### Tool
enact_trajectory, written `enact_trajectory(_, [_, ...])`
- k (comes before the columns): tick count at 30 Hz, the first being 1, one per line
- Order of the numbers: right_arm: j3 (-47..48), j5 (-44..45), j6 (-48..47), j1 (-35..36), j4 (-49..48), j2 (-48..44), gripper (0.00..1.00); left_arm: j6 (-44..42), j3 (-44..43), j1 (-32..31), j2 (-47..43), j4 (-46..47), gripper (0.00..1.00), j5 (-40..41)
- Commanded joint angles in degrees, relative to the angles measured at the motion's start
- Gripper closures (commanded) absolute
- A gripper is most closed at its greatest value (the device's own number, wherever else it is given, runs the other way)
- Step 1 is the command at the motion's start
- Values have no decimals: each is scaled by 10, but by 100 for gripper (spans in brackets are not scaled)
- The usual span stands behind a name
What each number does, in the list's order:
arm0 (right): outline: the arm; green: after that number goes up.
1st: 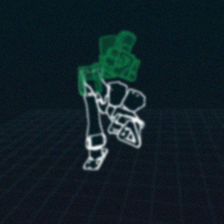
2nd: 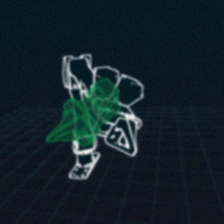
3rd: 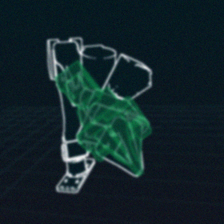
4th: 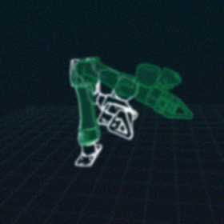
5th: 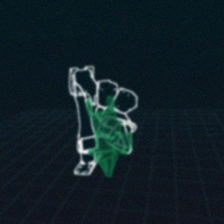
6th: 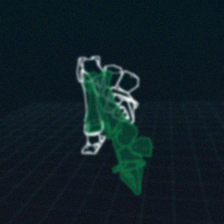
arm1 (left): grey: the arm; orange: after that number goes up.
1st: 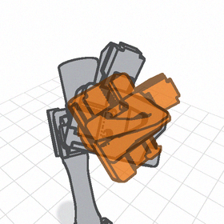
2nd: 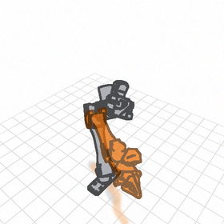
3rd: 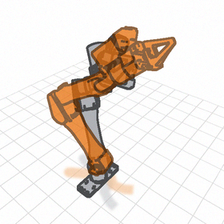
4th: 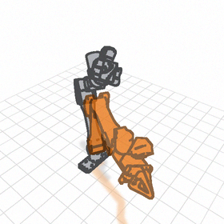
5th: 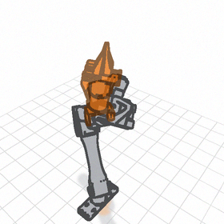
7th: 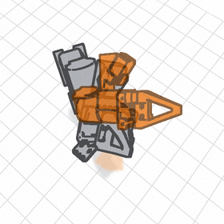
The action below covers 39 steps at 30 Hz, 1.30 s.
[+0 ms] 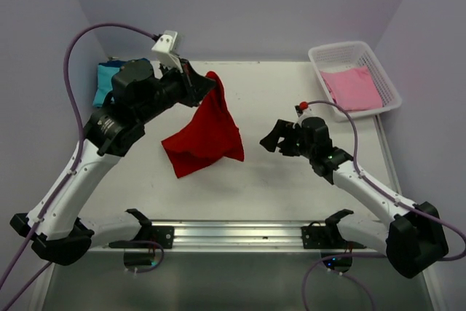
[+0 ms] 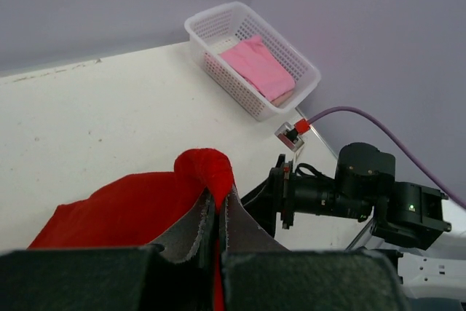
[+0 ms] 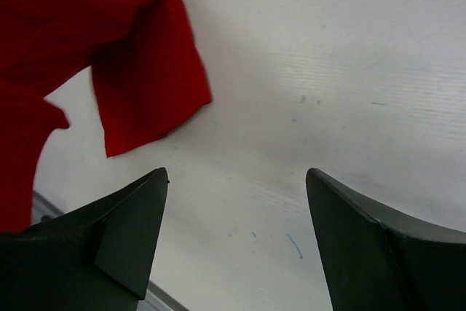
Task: Fold and stack the t-shirts
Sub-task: Flatten the tshirt out
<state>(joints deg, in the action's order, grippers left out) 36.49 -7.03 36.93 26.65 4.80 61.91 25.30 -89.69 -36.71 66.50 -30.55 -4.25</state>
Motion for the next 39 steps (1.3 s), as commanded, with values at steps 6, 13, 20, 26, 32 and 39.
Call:
enact_trajectory(6, [-33,-162,39,19,-180,49,20,-13,-150,3,43,-53,100,-10])
enact_trajectory(13, [-30,-192,55,45,-231,109,24,-24,-235,3,79,-80,100,22])
enact_trajectory(20, [23,-185,51,111,-268,252,30,-27,-187,3,66,-64,100,40])
enact_trajectory(26, [144,-64,-27,190,-128,344,38,-30,-139,3,42,-45,100,70])
enact_trajectory(32, [265,68,-89,248,30,389,47,-29,-103,4,17,-32,100,72])
enact_trajectory(39, [398,212,-112,301,174,474,53,-26,-86,3,0,-29,100,72])
